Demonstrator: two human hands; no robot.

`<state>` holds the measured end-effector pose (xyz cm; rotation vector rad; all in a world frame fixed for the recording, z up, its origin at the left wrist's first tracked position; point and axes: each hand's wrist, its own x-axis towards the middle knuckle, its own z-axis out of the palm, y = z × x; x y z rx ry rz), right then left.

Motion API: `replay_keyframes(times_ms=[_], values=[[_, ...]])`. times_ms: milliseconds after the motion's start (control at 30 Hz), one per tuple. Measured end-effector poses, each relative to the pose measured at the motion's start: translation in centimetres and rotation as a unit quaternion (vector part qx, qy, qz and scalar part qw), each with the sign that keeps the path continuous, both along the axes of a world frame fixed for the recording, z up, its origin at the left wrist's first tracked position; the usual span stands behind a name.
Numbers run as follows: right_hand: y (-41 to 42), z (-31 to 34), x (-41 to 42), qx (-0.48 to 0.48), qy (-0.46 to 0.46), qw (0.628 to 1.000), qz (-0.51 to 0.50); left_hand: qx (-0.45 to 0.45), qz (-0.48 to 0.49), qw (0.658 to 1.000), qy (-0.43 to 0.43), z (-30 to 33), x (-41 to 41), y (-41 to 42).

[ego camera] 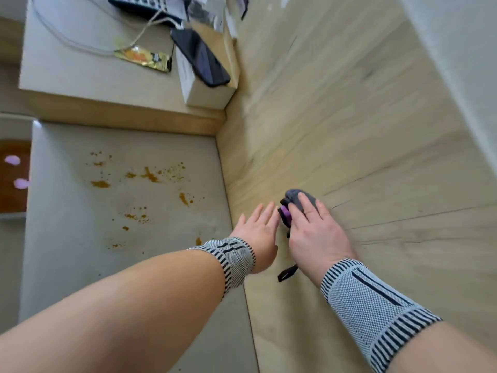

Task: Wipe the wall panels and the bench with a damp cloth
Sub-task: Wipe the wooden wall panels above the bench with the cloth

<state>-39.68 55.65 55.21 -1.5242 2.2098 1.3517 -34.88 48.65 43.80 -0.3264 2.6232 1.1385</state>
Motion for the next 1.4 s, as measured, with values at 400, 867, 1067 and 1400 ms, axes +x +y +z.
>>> replay_keyframes(times_ms=[400, 867, 1067, 1400], values=[[4.9, 13.8, 2.6, -0.149, 0.064, 0.986, -0.034, -0.037, -0.037, 0.993, 0.104, 13.6, 1.6, 4.1], [5.8, 14.5, -0.1, -0.162, 0.118, 0.979, 0.028, 0.074, 0.123, 0.98, 0.136, 15.6, 0.6, -0.3], [0.7, 17.2, -1.1, -0.197, 0.079, 0.977, 0.029, 0.252, 0.25, 0.907, 0.225, 19.8, -1.3, 0.9], [5.1, 14.7, -2.9, -0.314, 0.074, 0.945, 0.051, 0.202, 0.304, 0.916, 0.168, 20.5, -5.6, -1.2]])
